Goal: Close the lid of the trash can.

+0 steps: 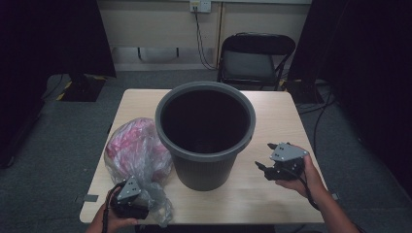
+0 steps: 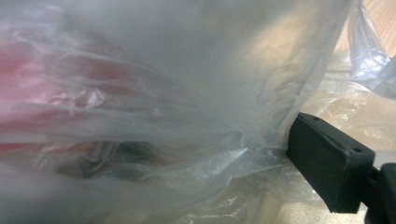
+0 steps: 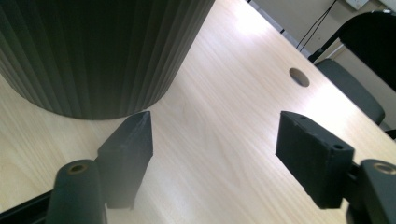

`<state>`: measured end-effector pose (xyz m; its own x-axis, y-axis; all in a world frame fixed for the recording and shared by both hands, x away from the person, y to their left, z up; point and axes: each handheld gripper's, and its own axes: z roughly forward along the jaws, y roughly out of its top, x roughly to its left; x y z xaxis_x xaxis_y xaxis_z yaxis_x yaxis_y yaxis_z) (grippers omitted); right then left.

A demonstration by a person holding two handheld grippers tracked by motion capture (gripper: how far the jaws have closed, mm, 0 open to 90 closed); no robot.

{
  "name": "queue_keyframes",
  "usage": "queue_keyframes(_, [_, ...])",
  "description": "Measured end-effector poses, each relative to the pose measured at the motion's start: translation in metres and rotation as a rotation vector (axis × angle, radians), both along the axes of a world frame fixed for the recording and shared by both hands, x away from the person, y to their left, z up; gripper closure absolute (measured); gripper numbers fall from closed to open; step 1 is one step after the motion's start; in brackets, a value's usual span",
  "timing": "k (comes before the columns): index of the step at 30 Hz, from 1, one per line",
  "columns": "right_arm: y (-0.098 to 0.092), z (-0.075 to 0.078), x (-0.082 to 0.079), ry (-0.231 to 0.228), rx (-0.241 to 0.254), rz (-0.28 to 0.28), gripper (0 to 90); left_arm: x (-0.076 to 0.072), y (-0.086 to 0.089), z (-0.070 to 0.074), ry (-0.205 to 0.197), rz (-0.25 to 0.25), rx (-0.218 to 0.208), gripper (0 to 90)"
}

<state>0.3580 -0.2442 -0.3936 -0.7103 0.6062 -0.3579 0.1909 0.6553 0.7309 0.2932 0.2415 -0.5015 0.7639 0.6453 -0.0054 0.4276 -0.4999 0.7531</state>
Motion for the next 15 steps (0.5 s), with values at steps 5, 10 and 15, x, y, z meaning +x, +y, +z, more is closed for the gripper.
queue_keyframes(5, [-0.003,-0.013,0.0,0.025,-0.009,-0.01,20.2,0.0,0.0,0.0,0.001,0.0,0.0,20.6])
queue_keyframes(10, [-0.009,-0.03,-0.001,0.079,0.007,-0.02,19.2,0.0,0.0,0.0,0.0,0.001,0.001,20.5])
queue_keyframes(15, [-0.017,-0.048,-0.007,0.125,0.015,-0.033,19.1,0.0,0.0,0.0,0.001,0.002,-0.001,20.6])
